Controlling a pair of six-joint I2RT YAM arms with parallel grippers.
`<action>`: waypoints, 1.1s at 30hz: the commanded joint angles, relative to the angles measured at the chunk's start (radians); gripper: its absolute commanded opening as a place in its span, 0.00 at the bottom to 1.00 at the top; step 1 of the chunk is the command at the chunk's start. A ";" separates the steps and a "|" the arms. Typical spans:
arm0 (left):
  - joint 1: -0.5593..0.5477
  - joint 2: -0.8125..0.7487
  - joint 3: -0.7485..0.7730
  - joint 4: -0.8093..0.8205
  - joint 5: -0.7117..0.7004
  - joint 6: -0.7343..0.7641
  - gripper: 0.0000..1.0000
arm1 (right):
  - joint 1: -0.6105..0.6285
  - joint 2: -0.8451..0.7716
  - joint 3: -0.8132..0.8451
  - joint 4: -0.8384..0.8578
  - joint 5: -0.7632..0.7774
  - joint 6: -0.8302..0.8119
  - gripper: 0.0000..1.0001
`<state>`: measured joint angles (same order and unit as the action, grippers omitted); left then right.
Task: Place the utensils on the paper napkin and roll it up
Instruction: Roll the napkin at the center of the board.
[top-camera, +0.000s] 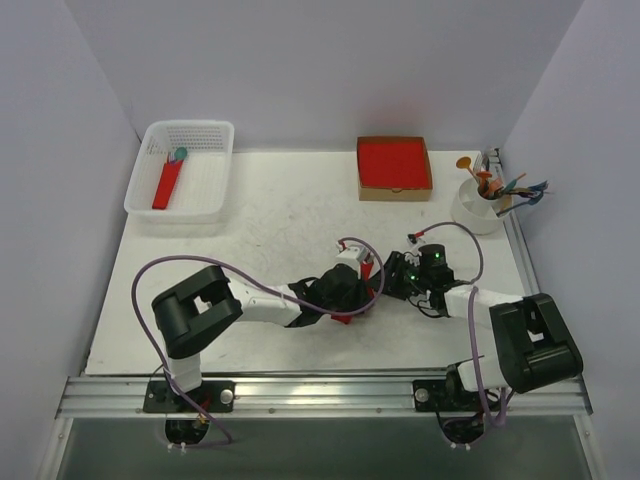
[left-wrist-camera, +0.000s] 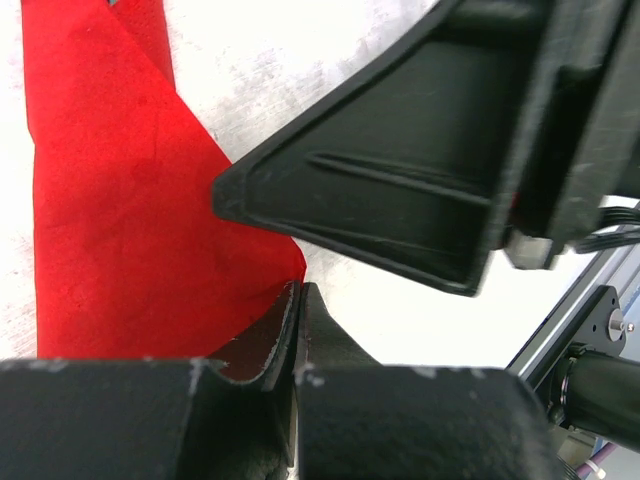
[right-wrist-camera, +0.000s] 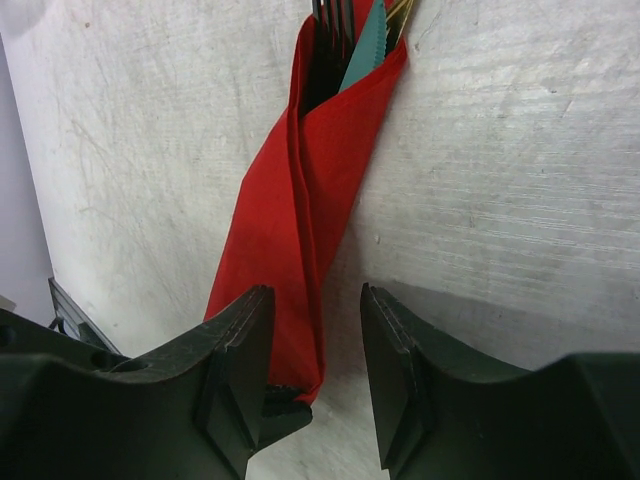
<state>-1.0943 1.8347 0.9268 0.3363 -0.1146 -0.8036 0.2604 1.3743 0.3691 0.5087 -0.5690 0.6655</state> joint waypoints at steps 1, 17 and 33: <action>-0.009 -0.011 -0.003 0.056 0.016 0.017 0.02 | -0.007 0.029 0.022 0.048 -0.043 0.013 0.39; -0.009 -0.005 0.004 0.046 0.015 0.037 0.03 | -0.004 0.039 0.017 0.030 -0.066 0.040 0.13; -0.009 -0.057 -0.003 0.001 0.010 0.055 0.38 | -0.004 0.058 0.024 0.022 -0.052 0.036 0.00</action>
<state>-1.0981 1.8320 0.9268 0.3370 -0.1032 -0.7639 0.2604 1.4334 0.3687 0.5411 -0.6174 0.7071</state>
